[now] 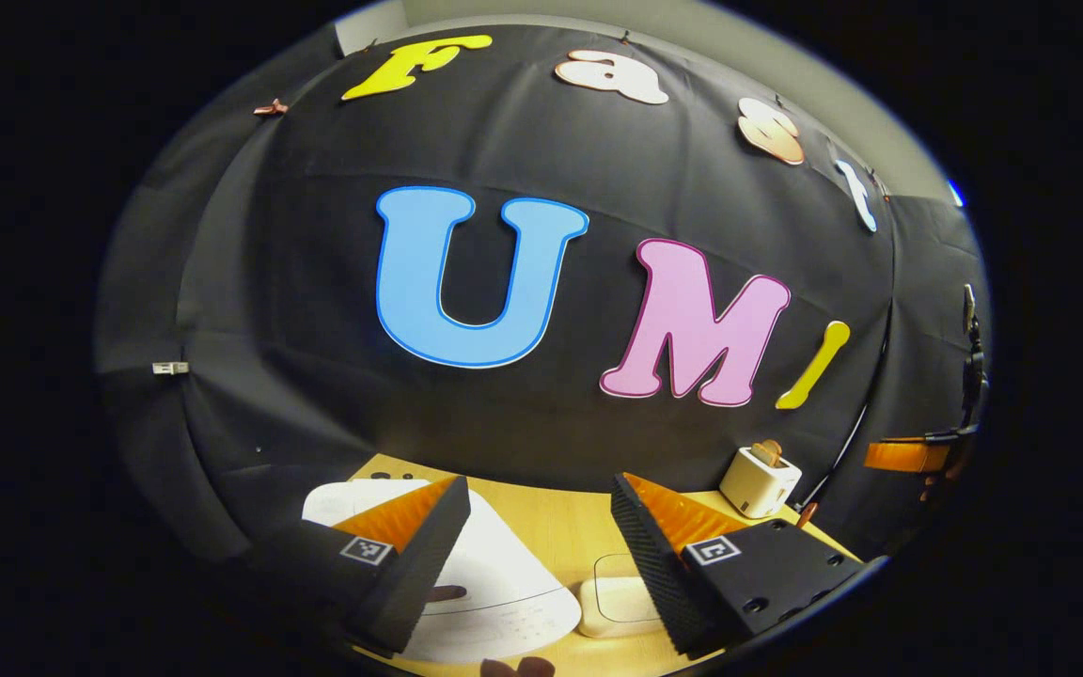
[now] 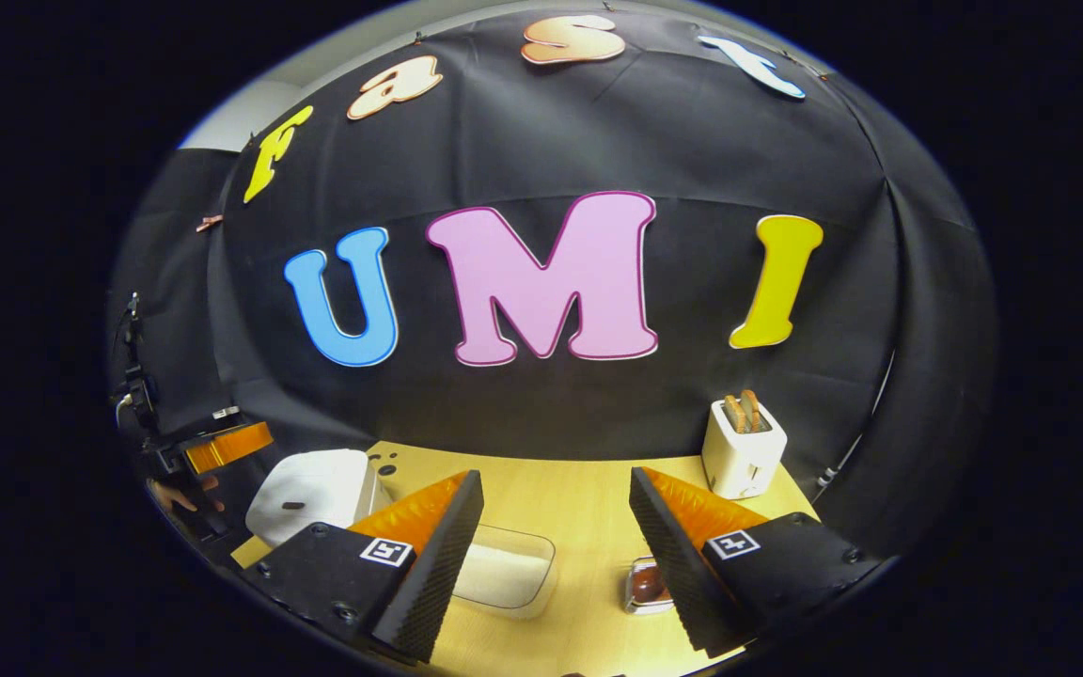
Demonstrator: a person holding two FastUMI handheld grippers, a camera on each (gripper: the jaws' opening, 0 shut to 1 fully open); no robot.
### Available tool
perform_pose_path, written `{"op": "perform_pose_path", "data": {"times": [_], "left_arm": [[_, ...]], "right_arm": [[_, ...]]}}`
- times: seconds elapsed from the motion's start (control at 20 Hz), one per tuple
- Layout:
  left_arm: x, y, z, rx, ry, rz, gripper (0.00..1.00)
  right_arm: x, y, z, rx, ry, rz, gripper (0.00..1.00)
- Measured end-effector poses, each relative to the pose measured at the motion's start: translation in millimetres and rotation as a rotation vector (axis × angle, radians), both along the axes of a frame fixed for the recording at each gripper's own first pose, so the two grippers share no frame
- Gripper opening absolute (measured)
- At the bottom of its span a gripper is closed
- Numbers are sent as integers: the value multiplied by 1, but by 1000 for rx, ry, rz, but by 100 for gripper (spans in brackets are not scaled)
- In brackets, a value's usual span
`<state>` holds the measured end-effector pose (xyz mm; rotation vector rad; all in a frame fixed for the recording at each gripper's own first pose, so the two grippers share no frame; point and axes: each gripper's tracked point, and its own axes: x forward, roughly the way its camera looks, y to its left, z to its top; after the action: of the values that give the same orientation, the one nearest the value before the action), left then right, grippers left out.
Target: Close the left gripper, press the button to open the rice cooker; take a wooden spoon from the chopstick holder with the right hand, scoop a spoonful of rice and pour it into the rice cooker, then put the wooden spoon back into the chopstick holder.
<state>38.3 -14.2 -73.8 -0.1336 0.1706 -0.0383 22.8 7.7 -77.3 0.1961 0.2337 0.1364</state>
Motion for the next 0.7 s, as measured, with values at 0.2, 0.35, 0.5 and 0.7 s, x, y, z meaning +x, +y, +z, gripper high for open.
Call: {"op": "perform_pose_path", "data": {"times": [0.2,0.35,0.5,0.7], "left_arm": [[-1,0,3,-4,-9,-8,95],[-6,-6,6,-3,-20,-30,95],[-9,-11,6,3,-22,-48,95],[-10,-13,6,7,-24,-50,95]], "right_arm": [[-5,7,-1,-20,6,17,98],[-10,3,-1,-31,9,0,97],[-12,1,-1,-32,4,-4,97],[-17,3,1,-38,1,-4,98]]}}
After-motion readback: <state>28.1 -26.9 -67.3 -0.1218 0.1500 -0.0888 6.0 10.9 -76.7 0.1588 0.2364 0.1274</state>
